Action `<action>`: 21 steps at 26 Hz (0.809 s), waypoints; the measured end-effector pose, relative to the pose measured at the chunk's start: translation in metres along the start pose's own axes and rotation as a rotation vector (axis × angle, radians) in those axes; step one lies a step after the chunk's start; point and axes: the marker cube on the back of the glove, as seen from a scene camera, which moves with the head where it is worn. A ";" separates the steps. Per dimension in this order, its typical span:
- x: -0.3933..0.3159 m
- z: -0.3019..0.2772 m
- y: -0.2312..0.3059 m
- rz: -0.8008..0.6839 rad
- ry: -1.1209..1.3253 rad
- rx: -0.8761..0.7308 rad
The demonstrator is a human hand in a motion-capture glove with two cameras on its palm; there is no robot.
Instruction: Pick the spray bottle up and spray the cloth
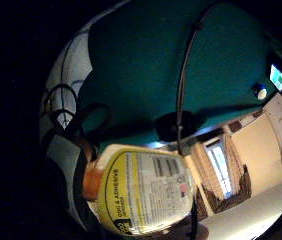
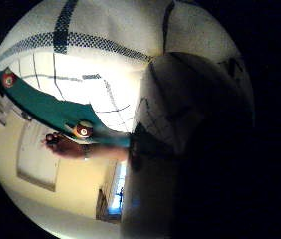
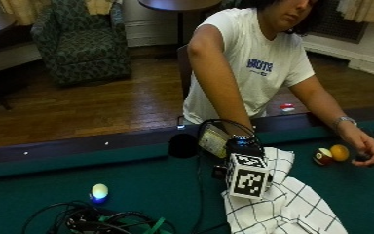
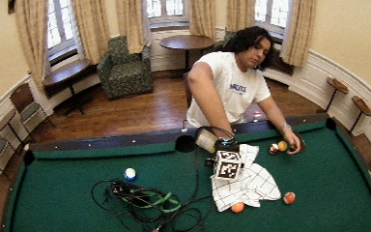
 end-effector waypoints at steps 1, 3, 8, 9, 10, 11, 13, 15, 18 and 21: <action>0.000 0.000 0.000 0.000 0.000 0.000; -0.002 -0.002 0.003 -0.007 -0.002 0.008; -0.012 -0.029 0.035 -0.091 -0.040 0.076; -0.016 -0.037 0.044 -0.123 -0.055 0.092; -0.020 -0.045 0.055 -0.161 -0.075 0.107; -0.024 -0.053 0.067 -0.206 -0.098 0.119; -0.036 -0.069 0.093 -0.310 -0.152 0.140; -0.048 -0.082 0.122 -0.425 -0.207 0.159; -0.064 -0.096 0.161 -0.589 -0.271 0.195; -0.083 -0.109 0.184 -0.731 -0.348 0.321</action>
